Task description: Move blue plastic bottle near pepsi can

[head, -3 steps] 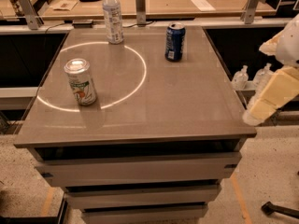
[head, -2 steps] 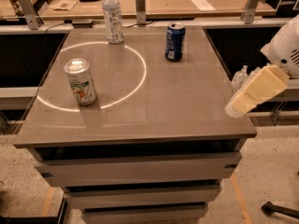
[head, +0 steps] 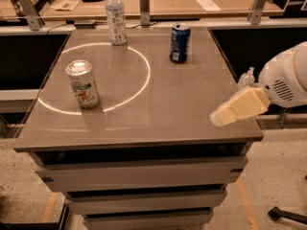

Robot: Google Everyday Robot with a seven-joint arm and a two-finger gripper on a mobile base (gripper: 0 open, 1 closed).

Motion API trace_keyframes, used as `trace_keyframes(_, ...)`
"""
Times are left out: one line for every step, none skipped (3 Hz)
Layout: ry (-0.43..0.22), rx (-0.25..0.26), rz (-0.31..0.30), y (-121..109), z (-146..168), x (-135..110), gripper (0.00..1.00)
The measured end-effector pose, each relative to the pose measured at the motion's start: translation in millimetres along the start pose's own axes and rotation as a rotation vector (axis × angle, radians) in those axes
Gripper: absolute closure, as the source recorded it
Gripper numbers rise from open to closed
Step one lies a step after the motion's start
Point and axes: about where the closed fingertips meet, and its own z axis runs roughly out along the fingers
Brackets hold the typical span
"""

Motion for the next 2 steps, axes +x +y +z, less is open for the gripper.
trace_keyframes(-0.101, 0.037, 0.048, -12, 26, -8, 0.00)
trace_keyframes(-0.259, 0.075, 0.142, -49, 45, -29, 0.00)
